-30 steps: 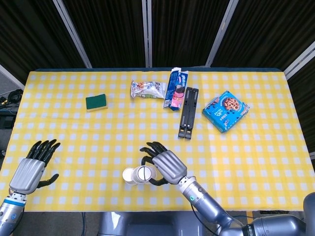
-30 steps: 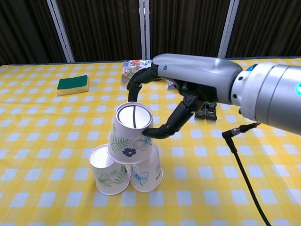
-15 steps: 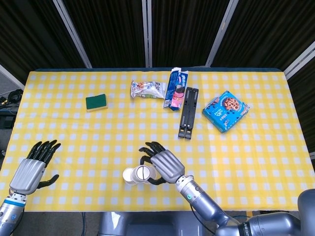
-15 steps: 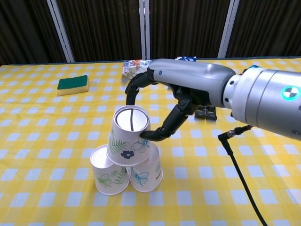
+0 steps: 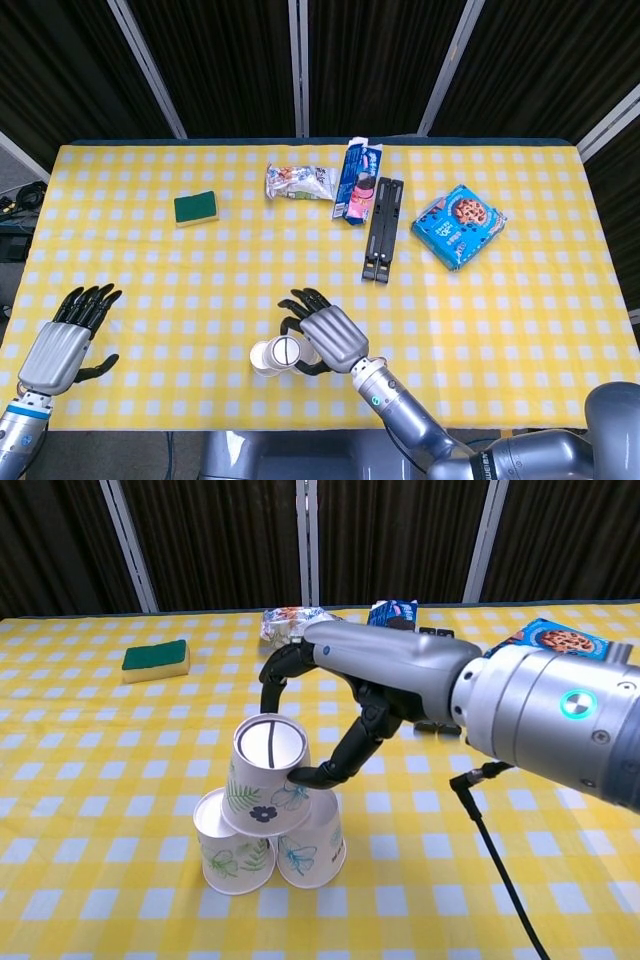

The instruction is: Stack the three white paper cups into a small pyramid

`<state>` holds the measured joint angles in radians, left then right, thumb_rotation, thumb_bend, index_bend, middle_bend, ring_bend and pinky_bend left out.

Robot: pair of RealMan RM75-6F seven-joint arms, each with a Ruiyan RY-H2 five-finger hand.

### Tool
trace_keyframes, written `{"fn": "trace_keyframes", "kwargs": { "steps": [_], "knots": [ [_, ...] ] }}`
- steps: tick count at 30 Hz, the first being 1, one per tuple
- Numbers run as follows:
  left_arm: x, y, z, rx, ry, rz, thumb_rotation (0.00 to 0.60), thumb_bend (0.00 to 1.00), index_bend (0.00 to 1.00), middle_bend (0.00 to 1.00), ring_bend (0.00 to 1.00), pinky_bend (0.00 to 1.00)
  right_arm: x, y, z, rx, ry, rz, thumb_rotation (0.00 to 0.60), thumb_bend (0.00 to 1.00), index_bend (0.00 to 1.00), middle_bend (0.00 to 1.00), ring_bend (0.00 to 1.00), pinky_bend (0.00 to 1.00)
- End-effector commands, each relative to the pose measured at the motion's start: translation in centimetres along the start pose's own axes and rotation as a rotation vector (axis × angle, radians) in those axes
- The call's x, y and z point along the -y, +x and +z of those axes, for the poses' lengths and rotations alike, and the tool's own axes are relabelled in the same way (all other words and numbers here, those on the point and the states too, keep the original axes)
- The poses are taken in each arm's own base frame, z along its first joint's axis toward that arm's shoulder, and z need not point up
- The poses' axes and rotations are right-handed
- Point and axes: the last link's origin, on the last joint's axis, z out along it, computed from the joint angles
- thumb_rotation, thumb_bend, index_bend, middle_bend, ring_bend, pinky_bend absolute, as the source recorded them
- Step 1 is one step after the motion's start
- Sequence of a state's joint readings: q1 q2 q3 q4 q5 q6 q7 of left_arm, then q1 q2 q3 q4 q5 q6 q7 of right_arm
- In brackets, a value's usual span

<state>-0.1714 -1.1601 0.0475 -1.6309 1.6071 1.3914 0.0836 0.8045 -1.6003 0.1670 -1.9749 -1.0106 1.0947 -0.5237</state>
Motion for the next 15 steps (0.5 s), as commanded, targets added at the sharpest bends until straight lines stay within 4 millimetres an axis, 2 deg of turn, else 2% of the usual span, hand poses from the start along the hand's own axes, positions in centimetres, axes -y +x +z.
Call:
{"fn": "trace_keyframes", "kwargs": {
  "steps": [1, 15],
  "knots": [
    [0.0, 0.0, 0.0, 0.001, -0.003, -0.001, 0.6, 0.24, 0.0, 0.0, 0.0, 0.0, 0.0, 0.0, 0.0, -0.007, -0.003, -0.003, 0.6, 0.19, 0.49, 0.1, 0.0, 0.07],
    [0.1, 0.0, 0.2, 0.01, 0.005, -0.005, 0.6, 0.24, 0.0, 0.0, 0.0, 0.0, 0.1, 0.6, -1.1, -0.007, -0.013, -0.042, 0.6, 0.16, 0.34, 0.02, 0.0, 0.05]
  ]
}}
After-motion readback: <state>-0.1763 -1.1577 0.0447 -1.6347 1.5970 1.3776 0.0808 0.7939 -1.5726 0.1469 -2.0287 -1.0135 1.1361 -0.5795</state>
